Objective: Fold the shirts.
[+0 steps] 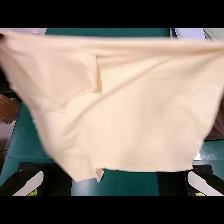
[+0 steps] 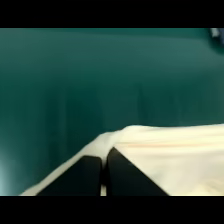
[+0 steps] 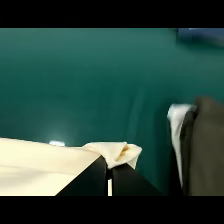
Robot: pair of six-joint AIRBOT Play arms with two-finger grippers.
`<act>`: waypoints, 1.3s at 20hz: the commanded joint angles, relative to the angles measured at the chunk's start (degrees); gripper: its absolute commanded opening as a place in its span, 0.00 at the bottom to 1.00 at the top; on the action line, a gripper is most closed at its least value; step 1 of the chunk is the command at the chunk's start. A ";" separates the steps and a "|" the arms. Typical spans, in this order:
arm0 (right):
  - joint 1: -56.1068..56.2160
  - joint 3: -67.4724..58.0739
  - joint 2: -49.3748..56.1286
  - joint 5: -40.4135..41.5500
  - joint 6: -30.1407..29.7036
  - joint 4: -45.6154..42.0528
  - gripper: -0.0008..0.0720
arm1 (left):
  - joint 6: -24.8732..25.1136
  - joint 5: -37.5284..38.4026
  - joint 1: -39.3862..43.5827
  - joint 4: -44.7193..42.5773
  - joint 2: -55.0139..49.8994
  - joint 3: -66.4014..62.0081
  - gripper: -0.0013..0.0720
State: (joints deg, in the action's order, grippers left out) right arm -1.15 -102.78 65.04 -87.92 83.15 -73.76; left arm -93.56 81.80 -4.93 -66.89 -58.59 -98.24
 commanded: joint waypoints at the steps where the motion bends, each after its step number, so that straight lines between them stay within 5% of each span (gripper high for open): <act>1: 5.66 7.67 11.78 -0.22 0.96 -7.08 0.03 | 2.78 -3.45 -0.04 1.22 -10.62 10.97 0.05; 7: 5.70 -0.33 32.46 7.80 0.96 -6.82 0.03 | 9.64 -20.57 -0.04 8.09 -30.34 12.35 0.05; 11: 5.70 -11.54 40.19 9.75 0.96 -6.75 0.03 | 10.34 -24.59 -0.04 8.61 -37.48 5.84 0.05; 13: 5.70 -14.03 40.72 9.66 0.96 -6.78 0.03 | 12.70 -23.08 -0.04 8.59 -37.55 3.89 0.05; 18: 5.84 -2.21 33.38 8.52 0.94 -6.78 0.03 | 12.79 -3.67 -0.04 3.41 -37.53 2.84 0.05; 26: 6.29 23.98 23.93 17.62 0.72 1.81 0.04 | 9.42 -6.86 -0.04 0.92 -37.53 18.14 0.06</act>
State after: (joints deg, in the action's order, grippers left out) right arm 4.97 -85.89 91.29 -74.06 84.05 -76.58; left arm -82.94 75.79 -4.95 -65.47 -96.09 -84.66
